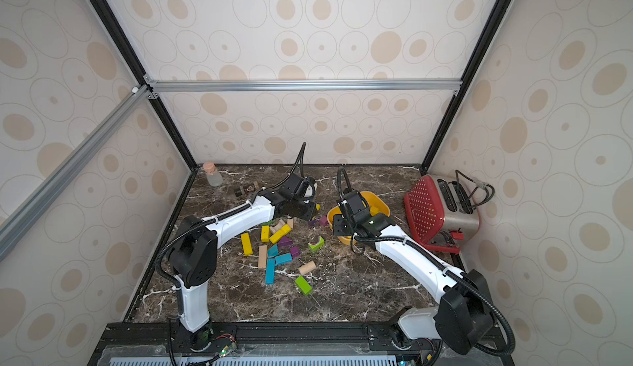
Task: Pick out the yellow building blocks
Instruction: Pick up the building block from the center of the board, then place the building block in the storage box.
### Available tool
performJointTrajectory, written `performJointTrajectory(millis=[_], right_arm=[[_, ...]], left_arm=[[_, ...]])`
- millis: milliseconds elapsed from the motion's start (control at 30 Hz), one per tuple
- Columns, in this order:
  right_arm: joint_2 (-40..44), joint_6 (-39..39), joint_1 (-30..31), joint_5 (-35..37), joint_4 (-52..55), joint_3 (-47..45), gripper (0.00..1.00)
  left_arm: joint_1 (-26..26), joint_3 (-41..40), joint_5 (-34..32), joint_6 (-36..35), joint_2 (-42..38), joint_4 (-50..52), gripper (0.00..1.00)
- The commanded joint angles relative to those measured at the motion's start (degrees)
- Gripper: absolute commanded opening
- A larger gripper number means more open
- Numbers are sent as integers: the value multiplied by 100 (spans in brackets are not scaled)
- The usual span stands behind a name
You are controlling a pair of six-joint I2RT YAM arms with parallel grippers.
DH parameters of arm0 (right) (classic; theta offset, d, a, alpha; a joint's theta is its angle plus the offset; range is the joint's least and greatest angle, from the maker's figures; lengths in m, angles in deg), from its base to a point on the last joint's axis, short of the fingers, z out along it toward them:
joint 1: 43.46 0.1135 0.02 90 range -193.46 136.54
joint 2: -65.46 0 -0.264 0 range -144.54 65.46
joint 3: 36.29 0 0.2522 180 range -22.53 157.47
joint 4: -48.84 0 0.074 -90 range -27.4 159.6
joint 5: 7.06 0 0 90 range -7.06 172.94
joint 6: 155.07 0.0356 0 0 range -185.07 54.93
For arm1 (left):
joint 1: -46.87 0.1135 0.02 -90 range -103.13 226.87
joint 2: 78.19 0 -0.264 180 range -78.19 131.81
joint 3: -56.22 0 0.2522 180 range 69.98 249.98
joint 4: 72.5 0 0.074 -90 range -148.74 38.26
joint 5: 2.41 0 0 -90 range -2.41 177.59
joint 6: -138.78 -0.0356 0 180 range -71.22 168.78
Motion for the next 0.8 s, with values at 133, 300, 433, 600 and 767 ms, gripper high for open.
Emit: performJointTrajectory(millis=[133, 300, 433, 600, 767], right_arm=[[431, 64, -23, 136, 454, -208, 42], [704, 62, -146, 184, 576, -392, 42], [941, 54, -229, 213, 583, -562, 42], [1197, 47, -295, 296, 537, -762, 42], [1306, 37, -336, 327, 501, -917, 42]], left_arm=[[-137, 556, 69, 84, 73, 177, 24], [-235, 772, 139, 187, 222, 186, 24], [-347, 937, 169, 242, 337, 186, 24], [-495, 1215, 188, 267, 537, 258, 24], [-648, 1567, 279, 269, 849, 302, 24]])
